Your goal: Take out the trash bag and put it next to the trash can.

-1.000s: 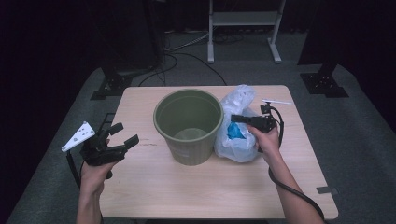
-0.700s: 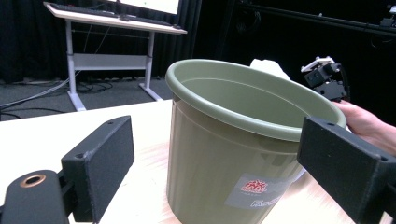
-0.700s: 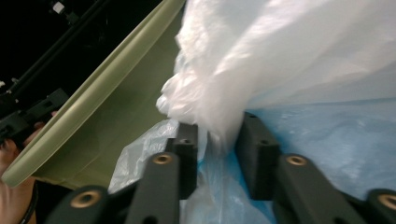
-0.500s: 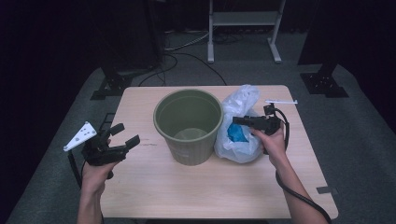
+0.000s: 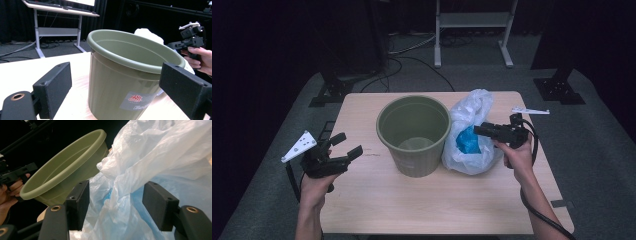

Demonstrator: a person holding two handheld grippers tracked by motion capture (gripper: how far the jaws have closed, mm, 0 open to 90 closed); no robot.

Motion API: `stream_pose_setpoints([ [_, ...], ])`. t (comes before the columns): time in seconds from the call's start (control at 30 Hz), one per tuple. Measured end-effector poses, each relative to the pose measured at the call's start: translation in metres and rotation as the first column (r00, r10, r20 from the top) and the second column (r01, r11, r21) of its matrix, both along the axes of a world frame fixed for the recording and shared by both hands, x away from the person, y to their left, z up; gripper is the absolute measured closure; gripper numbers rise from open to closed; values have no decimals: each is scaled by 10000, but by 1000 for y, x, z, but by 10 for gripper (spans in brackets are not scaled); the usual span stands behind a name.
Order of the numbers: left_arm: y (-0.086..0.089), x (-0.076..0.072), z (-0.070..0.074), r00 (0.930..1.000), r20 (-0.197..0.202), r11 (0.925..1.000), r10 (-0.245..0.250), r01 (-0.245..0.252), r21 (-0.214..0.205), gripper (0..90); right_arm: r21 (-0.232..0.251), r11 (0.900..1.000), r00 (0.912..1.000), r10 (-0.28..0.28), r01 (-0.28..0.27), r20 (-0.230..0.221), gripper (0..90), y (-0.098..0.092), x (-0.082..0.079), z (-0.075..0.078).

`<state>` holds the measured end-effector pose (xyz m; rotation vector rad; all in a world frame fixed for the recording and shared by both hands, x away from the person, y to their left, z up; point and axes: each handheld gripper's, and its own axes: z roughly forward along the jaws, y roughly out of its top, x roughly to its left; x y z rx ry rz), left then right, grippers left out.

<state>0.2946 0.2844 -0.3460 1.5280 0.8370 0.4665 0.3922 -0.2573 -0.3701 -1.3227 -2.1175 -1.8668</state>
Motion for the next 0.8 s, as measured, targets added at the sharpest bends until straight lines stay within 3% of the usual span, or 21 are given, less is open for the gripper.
stream_pose_setpoints([
  [0.8,0,1,-2,10000,-55,10000,-16,17,50,98,148,9998,9995,-110,106,306,366,-21,-38,-7],
])
